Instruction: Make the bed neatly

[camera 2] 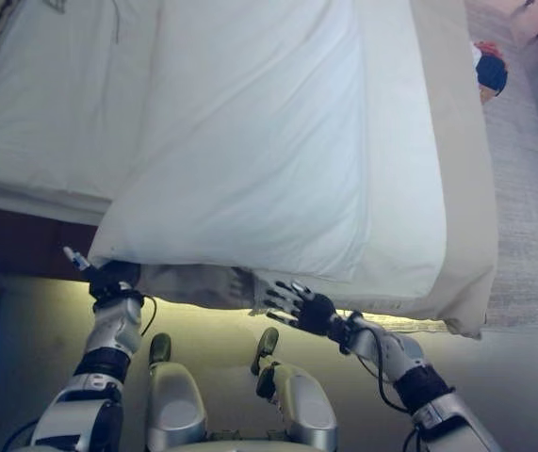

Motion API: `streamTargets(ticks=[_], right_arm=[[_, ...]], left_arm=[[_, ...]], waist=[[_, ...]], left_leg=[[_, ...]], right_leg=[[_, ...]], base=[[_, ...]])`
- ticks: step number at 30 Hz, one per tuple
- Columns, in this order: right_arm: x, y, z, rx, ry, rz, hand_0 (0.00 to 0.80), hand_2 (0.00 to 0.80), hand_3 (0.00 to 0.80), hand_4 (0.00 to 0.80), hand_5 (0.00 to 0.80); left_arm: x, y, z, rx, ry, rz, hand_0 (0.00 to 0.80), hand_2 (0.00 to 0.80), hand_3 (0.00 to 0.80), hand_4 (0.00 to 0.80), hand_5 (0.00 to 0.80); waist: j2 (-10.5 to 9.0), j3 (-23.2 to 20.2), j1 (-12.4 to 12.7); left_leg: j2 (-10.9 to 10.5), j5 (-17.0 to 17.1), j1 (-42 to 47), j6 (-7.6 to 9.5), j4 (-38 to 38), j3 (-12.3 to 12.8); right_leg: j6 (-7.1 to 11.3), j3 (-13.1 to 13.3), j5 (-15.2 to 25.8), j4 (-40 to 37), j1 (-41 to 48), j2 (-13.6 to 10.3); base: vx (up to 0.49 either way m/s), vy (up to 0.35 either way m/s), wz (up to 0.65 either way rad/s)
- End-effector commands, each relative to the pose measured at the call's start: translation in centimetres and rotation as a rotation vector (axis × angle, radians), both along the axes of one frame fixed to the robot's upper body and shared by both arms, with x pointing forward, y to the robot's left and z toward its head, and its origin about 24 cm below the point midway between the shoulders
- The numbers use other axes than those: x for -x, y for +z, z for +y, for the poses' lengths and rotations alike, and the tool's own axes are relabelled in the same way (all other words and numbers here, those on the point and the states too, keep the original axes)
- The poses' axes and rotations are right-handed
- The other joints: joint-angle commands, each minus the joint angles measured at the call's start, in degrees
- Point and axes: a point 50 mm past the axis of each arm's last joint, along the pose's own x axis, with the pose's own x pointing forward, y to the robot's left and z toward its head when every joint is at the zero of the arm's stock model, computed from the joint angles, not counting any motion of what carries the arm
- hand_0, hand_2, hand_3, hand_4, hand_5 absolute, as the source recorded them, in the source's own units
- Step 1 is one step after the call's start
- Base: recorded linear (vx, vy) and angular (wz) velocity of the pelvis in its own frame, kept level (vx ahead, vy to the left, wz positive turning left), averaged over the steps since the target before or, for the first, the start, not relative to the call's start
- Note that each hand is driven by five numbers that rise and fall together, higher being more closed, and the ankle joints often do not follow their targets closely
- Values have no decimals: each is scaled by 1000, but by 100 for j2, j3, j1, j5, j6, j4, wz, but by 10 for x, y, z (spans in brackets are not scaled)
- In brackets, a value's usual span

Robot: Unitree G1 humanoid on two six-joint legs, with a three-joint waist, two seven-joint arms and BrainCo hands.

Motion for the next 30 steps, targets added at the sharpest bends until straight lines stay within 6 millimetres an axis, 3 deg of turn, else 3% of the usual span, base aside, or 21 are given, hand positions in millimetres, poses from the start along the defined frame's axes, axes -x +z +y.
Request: streamTargets(ticks=[1, 8, 16, 24, 30], right_arm=[[11, -14, -19, -11, -119, -8, 0, 0, 0, 0, 0], [22, -33, -39, 15, -248, 44, 0, 0, 0, 0, 0], [27, -41, -56, 25, -352, 76, 0, 0, 0, 0, 0], [30, -41, -86, 43, -456, 85, 0, 0, 0, 0, 0], [31, -39, -99, 60, -495, 87, 0, 0, 0, 0, 0]], left_arm=[[56, 21, 99, -254, 264, 10, 0, 0, 0, 0, 0], [90, 20, 126, -314, 274, 76, 0, 0, 0, 0, 0], [125, 7, 138, -318, 279, 146, 0, 0, 0, 0, 0], [197, -4, 171, -234, 499, 305, 0, 0, 0, 0, 0], [237, -1, 188, -201, 619, 400, 0, 0, 0, 0, 0]], waist=[[29, -589, 351], [236, -765, 613], [500, -1022, 879], [715, -1397, 1020], [812, -1605, 1049]], left_leg=[[-254, -146, -481, 412, 557, -190], [-379, -259, -380, 442, 543, -305], [-646, -175, -302, 455, 229, -480], [-845, -122, -109, 488, -34, -548], [-901, -123, 57, 513, -155, -618]], right_leg=[[963, 87, -251, -90, 694, -946], [1010, -16, -223, -221, 921, -1099], [1029, -224, -83, -423, 1033, -1269], [1015, -352, 90, -531, 1054, -1450], [999, -391, 79, -454, 1052, -1509]], base=[[107, 50, -5], [88, 63, 1], [17, 71, 12], [4, 72, 8], [9, 55, 0]])
